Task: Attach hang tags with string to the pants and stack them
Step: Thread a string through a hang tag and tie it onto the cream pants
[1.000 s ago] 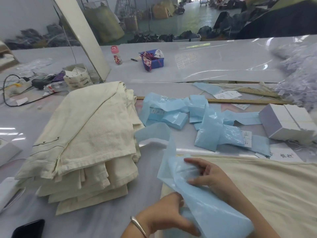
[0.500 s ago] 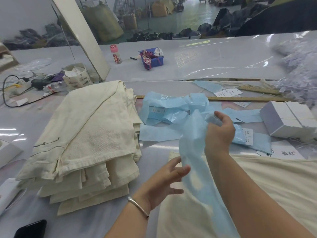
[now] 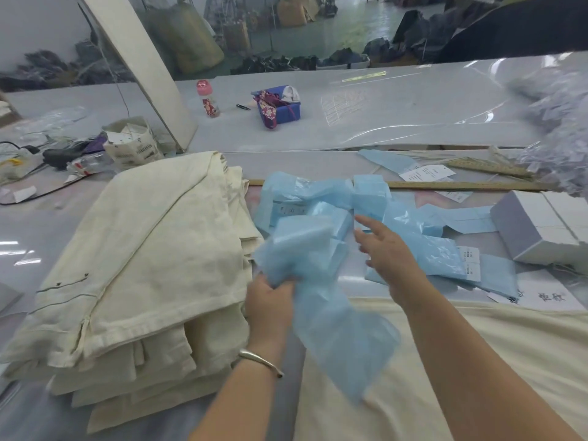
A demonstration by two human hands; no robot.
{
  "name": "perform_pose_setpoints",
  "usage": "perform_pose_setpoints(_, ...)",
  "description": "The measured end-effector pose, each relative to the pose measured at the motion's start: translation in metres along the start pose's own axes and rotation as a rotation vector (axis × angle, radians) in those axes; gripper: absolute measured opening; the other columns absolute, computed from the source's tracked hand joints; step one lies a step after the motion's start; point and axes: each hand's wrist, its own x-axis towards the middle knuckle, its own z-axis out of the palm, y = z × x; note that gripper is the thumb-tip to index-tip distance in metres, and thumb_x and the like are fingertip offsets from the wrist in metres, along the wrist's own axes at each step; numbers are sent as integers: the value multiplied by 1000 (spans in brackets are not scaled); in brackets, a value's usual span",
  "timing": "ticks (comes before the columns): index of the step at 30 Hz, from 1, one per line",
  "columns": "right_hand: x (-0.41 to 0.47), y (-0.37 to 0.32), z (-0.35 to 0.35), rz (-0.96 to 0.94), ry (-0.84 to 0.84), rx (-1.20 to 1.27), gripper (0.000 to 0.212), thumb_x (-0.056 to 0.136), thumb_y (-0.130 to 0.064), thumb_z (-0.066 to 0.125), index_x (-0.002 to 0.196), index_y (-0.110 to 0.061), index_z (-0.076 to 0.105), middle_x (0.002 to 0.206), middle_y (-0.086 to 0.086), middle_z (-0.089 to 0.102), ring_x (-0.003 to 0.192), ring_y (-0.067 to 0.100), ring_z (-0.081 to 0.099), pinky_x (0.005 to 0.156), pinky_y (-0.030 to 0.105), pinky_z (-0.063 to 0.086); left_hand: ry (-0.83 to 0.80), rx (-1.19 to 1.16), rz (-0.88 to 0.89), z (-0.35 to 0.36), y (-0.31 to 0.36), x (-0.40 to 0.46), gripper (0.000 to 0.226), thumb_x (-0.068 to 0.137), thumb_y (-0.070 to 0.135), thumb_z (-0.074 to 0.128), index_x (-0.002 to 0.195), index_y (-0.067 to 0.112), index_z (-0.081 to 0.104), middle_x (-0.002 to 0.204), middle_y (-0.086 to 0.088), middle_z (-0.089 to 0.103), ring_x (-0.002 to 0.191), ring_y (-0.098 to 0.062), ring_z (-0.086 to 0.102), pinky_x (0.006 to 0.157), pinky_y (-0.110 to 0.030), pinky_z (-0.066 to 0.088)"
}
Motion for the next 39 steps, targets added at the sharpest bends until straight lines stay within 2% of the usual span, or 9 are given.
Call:
perform_pose_setpoints(3,19,20,-10,70,94,-88,25,95,-26,56,119,-20,60,117,7,59,93,18,56,56,25,43,336,217,129,-19,-2,36,24,89,-3,55,110,1,65,106,-22,69,100,-34,65,80,-37,46)
perform_pose_setpoints(6,42,40,-1,29,145,-282,26,90,-16,58,116,-13,61,113,8,63,88,18,56,70,26,43,466,225,227,-20,-4,54,43,82,-13,44,121,-2,60,116,-26,63,108,-39,59,90,-36,43)
perform_pose_setpoints(11,82,52,35,-214,99,-556,59,88,-3,51,143,-13,36,147,4,39,131,22,39,104,30,31,298,515,473,3,-18,67,43,66,-10,36,94,-12,69,137,-37,42,128,-49,43,110,-45,34)
perform_pose_setpoints(19,163,55,52,-220,-11,-844,70,96,-29,54,152,-9,16,160,8,13,146,26,12,117,37,16,30,1084,326,26,-34,95,44,85,14,49,129,11,55,162,-14,-6,149,-32,-8,120,-35,3)
perform_pose_setpoints(22,177,55,54,-190,-95,-923,71,88,-36,63,145,-10,30,149,13,33,141,32,22,111,42,30,112,1011,316,34,-28,85,49,79,14,57,125,3,49,159,-23,0,148,-38,1,119,-41,11)
perform_pose_setpoints(28,162,63,54,-217,-35,-1143,48,83,-36,62,124,-18,48,117,8,60,112,30,55,85,38,42,245,690,785,47,-9,72,85,58,-6,67,138,3,41,150,-29,27,141,-46,26,115,-57,24)
perform_pose_setpoints(33,131,67,50,-149,224,-709,29,84,-13,51,112,-20,59,105,5,67,98,30,59,71,33,41,-157,913,1044,67,-21,80,54,67,6,69,118,23,66,144,-1,51,146,-24,28,118,-59,11)
perform_pose_setpoints(36,105,71,45,-89,469,-212,26,87,-10,51,110,-18,62,95,-2,64,88,20,53,68,25,33,-312,1254,701,71,-34,95,45,87,26,54,132,27,56,148,0,46,149,-25,19,118,-53,-9)
perform_pose_setpoints(39,79,73,40,-46,566,73,22,89,-10,54,105,-24,60,88,-10,58,86,17,56,69,20,37,-241,1507,362,64,-45,120,52,96,38,40,147,24,35,155,-11,31,147,-33,13,118,-51,-2)
